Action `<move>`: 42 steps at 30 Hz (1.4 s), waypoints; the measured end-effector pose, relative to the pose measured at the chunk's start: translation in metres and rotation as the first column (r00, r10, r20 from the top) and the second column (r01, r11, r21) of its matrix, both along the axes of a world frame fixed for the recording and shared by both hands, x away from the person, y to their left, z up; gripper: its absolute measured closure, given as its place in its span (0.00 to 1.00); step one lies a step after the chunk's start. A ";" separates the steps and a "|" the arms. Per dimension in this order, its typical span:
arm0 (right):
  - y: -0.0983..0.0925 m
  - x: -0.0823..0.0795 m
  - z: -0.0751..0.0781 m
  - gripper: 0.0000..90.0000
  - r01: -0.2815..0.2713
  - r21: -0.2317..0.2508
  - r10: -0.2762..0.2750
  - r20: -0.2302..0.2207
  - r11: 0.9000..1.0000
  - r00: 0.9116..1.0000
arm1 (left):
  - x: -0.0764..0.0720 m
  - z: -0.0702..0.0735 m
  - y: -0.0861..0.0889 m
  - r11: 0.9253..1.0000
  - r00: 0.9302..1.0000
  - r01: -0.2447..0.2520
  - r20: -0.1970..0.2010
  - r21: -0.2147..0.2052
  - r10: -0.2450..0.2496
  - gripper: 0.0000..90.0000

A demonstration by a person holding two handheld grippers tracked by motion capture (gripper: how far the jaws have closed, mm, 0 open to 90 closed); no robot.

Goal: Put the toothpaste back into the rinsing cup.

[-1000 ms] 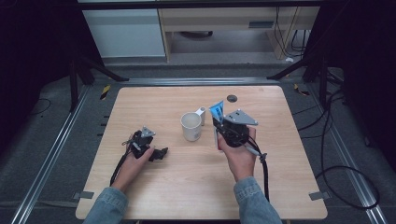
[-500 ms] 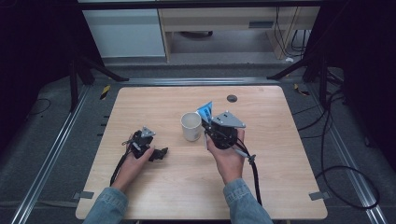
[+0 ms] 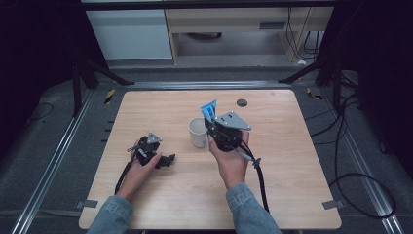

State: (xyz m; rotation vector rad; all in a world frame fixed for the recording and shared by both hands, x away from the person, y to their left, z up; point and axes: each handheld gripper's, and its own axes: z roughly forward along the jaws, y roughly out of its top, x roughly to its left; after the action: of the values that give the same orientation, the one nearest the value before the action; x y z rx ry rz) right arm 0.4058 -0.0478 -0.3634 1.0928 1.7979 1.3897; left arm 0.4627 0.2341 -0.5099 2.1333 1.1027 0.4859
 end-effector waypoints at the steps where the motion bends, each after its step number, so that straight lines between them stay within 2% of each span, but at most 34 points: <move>1: 0.001 0.000 0.001 0.82 -0.001 0.004 0.001 0.004 1.000 1.000 | 0.000 0.000 0.000 1.000 1.000 0.000 0.000 0.000 0.000 0.00; 3: 0.005 0.001 0.006 0.82 -0.004 0.022 0.004 0.013 1.000 1.000 | 0.000 0.000 0.000 1.000 1.000 0.000 0.000 0.000 0.000 0.00; 25: 0.015 0.017 0.034 0.82 0.008 0.058 -0.012 0.065 0.998 0.998 | 0.000 0.000 0.000 1.000 1.000 0.000 0.000 0.001 0.000 0.00; 33: 0.018 0.026 0.038 0.82 0.018 0.077 -0.026 0.094 0.997 0.995 | 0.000 0.000 0.000 1.000 1.000 0.001 0.001 0.003 -0.001 0.00; 42: 0.021 0.033 0.037 0.82 0.019 0.090 -0.029 0.101 0.996 0.994 | 0.000 0.000 0.000 1.000 1.000 0.000 0.000 0.001 0.000 0.00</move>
State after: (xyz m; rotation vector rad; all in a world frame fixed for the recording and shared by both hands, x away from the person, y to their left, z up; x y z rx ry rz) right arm 0.4387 -0.0267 -0.3261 1.0652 1.6592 1.4964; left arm 0.4626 0.2341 -0.5099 2.1339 1.1030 0.4861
